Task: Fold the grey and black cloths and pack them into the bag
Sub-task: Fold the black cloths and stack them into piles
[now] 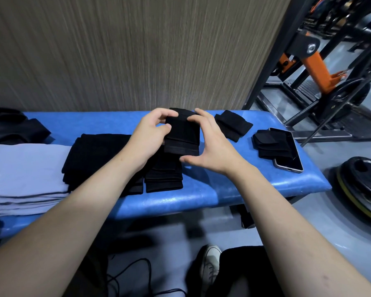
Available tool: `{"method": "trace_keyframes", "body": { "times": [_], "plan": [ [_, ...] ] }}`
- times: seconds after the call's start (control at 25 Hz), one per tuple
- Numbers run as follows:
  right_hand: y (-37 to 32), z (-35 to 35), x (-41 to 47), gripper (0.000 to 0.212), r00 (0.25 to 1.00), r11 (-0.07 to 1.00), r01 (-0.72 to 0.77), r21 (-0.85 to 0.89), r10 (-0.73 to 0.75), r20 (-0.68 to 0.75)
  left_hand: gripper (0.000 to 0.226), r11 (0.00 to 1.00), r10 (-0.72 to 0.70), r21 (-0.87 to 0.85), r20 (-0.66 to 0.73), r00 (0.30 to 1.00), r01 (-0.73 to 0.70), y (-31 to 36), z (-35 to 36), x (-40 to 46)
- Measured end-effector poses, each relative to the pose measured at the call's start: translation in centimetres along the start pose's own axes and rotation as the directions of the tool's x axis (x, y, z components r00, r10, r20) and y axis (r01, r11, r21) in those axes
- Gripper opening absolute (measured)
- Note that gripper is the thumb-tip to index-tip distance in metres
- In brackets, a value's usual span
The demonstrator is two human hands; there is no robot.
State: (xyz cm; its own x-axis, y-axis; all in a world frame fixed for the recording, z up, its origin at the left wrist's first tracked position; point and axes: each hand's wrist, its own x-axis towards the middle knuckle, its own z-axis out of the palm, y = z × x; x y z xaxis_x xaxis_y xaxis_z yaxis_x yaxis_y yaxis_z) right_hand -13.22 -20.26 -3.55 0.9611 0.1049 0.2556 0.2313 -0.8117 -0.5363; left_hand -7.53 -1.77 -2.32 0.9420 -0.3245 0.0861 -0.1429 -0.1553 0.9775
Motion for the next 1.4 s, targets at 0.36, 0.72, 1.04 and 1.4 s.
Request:
{"method": "trace_keyframes", "body": {
  "times": [0.36,0.72,1.04,1.4],
  "plan": [
    [-2.2,2.4,0.1,0.092,0.982,1.000,0.013,-0.002,-0.012,0.190,0.031,0.848,0.035,0.528,0.031,0.999,-0.046,0.3,-3.4,-2.2],
    [-2.3,3.8,0.4,0.093,0.963,0.993,0.016,-0.118,0.016,0.267,0.026,0.484,0.193,0.846,0.146,0.970,-0.224,-1.2,-4.4,-2.3],
    [-2.0,3.4,0.6,0.088,0.938,0.995,0.006,-0.104,0.030,0.345,0.047,0.319,0.110,0.894,0.296,0.949,-0.316,-1.1,-4.9,-3.1],
    [-1.6,2.9,0.3,0.092,0.902,0.997,-0.075,-0.015,0.074,0.425,0.053,0.302,0.030,0.888,0.353,0.935,-0.346,-1.2,-4.7,-3.1]
  ]
}}
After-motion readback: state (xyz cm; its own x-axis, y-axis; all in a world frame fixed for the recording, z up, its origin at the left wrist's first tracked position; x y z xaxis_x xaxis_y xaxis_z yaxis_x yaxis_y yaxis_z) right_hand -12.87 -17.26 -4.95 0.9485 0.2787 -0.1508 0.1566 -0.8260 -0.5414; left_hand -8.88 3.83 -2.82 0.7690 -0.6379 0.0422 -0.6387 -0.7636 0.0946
